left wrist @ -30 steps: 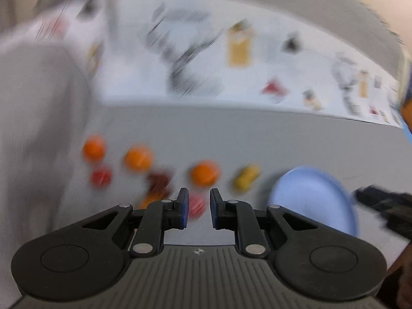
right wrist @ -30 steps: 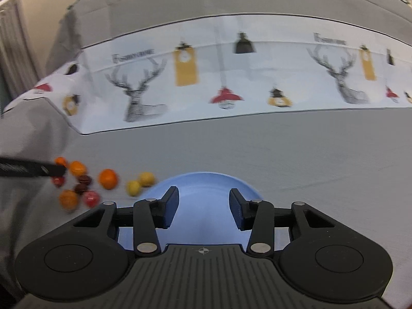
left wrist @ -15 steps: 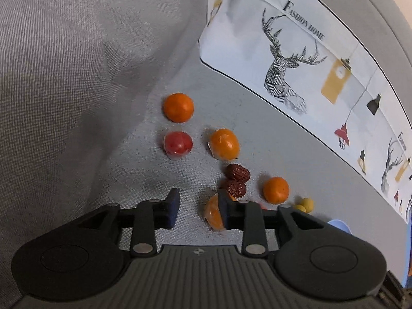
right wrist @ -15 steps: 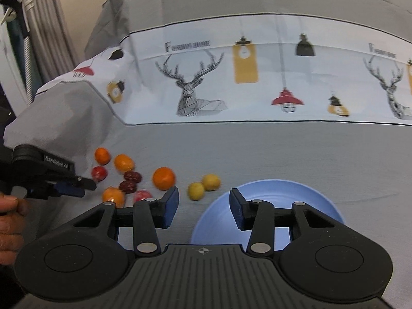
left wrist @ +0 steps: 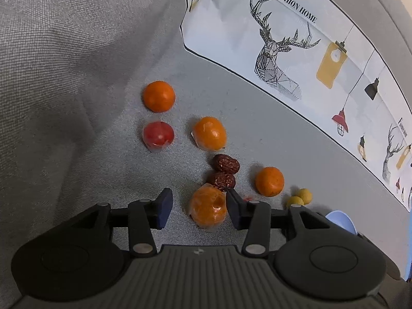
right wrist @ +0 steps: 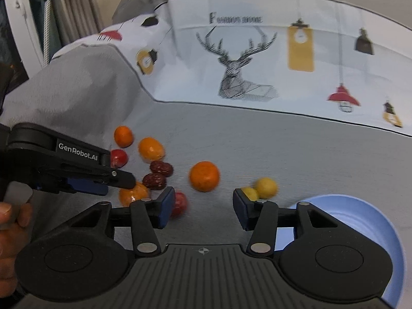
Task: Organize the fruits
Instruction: 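Lift the bagged orange with the left tool while the right tool grasps a red bagged fruit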
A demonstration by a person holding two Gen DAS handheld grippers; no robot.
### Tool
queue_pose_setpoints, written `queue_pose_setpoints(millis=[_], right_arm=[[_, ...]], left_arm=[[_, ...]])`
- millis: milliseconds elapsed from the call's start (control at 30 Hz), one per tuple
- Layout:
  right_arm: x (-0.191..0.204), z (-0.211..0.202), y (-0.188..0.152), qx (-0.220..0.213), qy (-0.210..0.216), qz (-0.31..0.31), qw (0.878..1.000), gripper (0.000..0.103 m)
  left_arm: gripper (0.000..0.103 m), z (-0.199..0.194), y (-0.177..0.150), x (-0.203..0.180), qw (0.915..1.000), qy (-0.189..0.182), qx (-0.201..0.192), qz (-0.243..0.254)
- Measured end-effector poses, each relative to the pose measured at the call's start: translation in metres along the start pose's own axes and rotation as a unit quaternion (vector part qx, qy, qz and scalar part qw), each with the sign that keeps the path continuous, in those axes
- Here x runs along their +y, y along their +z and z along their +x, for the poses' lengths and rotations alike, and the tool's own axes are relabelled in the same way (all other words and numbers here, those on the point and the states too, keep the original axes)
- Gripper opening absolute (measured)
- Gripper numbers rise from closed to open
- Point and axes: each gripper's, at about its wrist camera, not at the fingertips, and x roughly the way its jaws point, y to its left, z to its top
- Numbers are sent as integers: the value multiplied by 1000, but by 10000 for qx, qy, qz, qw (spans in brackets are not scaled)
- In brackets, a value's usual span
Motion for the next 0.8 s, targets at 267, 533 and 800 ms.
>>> queue_pose_setpoints(millis=[267, 533, 800], right_arm=[[24, 45, -1, 310, 73, -328, 9990, 66], [28, 58, -6, 448, -103, -500, 9977, 31], [8, 30, 3, 395, -64, -169, 9991, 31]], left_arm=[[53, 6, -1, -6, 9999, 10, 73, 92], [55, 10, -2, -11, 9998, 8, 135, 171], [55, 15, -5, -15, 9995, -13, 220, 238]])
